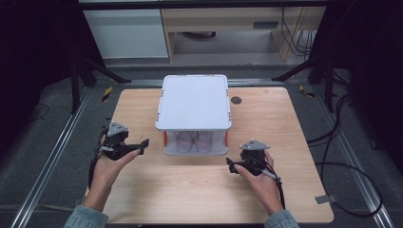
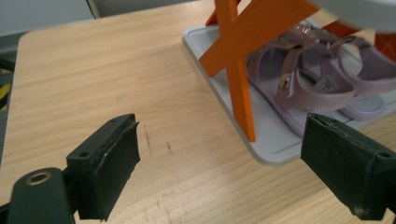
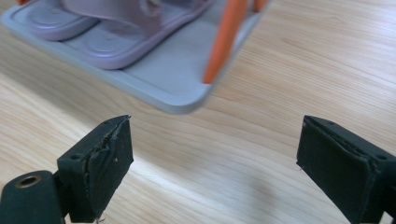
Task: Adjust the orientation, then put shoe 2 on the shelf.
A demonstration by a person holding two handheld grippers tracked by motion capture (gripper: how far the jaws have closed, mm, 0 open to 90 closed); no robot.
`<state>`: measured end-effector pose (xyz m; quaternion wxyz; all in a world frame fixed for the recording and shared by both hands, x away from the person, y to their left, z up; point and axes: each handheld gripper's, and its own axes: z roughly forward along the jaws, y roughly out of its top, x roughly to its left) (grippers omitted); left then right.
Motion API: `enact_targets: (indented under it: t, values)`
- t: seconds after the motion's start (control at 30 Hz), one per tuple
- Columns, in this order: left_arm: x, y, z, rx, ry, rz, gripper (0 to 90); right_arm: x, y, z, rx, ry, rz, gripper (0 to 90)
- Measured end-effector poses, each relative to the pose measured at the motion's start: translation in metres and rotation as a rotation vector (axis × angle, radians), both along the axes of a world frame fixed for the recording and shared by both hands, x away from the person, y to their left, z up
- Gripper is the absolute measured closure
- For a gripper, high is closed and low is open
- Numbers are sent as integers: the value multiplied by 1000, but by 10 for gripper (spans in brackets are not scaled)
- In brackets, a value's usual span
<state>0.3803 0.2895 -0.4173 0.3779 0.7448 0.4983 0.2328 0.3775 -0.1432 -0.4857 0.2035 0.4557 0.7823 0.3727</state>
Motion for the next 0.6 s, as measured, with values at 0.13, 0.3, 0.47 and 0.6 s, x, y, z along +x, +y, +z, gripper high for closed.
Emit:
enact_targets:
  t: [0.13, 0.3, 0.47, 0.6]
  values:
    - [2, 3, -9, 16, 31, 2, 93, 3, -15, 2, 2, 4, -19, 107]
    - [6, 7, -19, 30, 64, 5, 79, 6, -31, 4, -2, 6, -41, 101]
    - [10, 12, -28, 54, 90, 8, 67, 10, -45, 5, -10, 6, -53, 95]
    - [15, 14, -37, 78, 106, 7, 64, 13, -56, 5, 7, 9, -68, 90]
